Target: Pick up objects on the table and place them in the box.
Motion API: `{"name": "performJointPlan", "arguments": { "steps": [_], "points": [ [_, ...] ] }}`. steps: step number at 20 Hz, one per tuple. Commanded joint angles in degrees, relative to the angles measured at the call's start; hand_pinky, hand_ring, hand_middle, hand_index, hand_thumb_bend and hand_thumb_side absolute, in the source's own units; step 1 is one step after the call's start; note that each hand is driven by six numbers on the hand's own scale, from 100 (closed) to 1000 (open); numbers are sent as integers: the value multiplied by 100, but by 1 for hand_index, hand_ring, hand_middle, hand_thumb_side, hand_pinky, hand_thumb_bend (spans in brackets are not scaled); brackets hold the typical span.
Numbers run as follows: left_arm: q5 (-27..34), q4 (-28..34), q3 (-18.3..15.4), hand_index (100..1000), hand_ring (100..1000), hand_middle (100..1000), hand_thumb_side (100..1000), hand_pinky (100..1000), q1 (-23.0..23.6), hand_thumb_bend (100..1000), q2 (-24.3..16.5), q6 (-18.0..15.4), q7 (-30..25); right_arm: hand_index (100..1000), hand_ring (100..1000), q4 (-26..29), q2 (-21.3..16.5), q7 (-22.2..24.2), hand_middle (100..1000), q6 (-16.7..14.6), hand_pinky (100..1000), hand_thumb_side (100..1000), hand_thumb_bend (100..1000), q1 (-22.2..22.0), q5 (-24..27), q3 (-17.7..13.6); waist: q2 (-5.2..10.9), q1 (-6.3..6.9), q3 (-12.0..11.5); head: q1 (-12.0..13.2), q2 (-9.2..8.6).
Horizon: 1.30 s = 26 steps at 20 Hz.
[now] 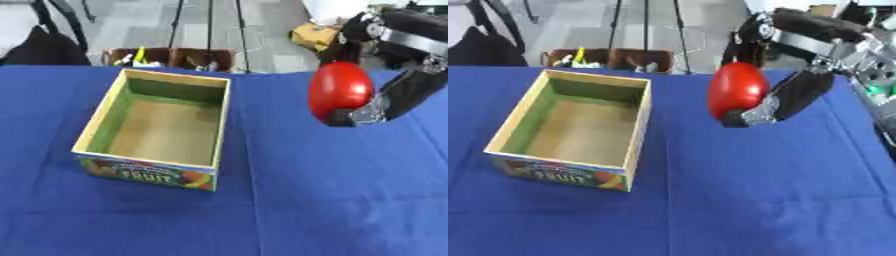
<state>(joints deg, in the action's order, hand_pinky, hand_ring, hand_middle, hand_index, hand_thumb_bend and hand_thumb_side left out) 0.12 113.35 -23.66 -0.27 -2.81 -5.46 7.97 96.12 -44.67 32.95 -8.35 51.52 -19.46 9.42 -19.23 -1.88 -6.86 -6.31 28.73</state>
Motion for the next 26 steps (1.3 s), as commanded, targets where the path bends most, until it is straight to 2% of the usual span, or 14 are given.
{"name": "performJointPlan", "arguments": {
  "steps": [1, 2, 3, 5, 6, 7, 16, 22, 26],
  "points": [
    [-21, 90, 18, 479, 290, 429, 816, 302, -5, 100, -155, -11, -34, 100, 493, -225, 19, -22, 326, -48, 475, 492, 274, 320, 27, 7, 123, -14, -57, -86, -102],
    [-20, 92, 22, 479, 290, 429, 816, 302, -10, 100, -163, -12, -39, 100, 493, -322, 67, -34, 326, -63, 475, 478, 293, 424, 0, 28, 120, -30, -93, -115, -113],
    [-16, 96, 27, 479, 291, 429, 816, 303, -19, 100, -172, -12, -43, 100, 493, -431, 121, -47, 326, -79, 476, 497, 266, 528, -32, 48, 117, -48, -133, -151, -126],
    [-15, 101, 32, 479, 291, 429, 816, 303, -38, 100, -192, -9, -53, 100, 493, -665, 241, -81, 324, -116, 476, 478, 301, 720, -100, 76, 108, -84, -214, -236, -163],
    [-11, 105, 39, 479, 291, 429, 816, 303, -50, 100, -195, -8, -59, 100, 493, -784, 302, -97, 324, -137, 476, 522, 247, 807, -131, 87, 103, -101, -253, -278, -181],
    [-5, 110, 44, 479, 291, 429, 816, 303, -60, 100, -197, -8, -63, 100, 493, -894, 362, -118, 323, -155, 475, 479, 305, 892, -161, 90, 94, -119, -299, -331, -200],
    [37, 124, 67, 479, 283, 430, 817, 304, -170, 100, -232, -66, -88, 100, 489, -1772, 803, -285, 318, -258, 472, 471, 329, 1495, -533, 54, -53, -244, -697, -675, -331],
    [55, 124, 102, 478, 270, 430, 816, 303, -277, 100, -231, -107, -135, 100, 488, -2408, 1179, -545, 317, -367, 469, 477, 325, 1848, -1021, 21, -195, -332, -968, -974, -436],
    [55, 124, 106, 478, 269, 430, 815, 303, -285, 100, -205, -141, -144, 100, 488, -2821, 1374, -912, 318, -402, 467, 482, 325, 1949, -1494, -36, -266, -352, -1123, -1231, -511]
  ]
}}
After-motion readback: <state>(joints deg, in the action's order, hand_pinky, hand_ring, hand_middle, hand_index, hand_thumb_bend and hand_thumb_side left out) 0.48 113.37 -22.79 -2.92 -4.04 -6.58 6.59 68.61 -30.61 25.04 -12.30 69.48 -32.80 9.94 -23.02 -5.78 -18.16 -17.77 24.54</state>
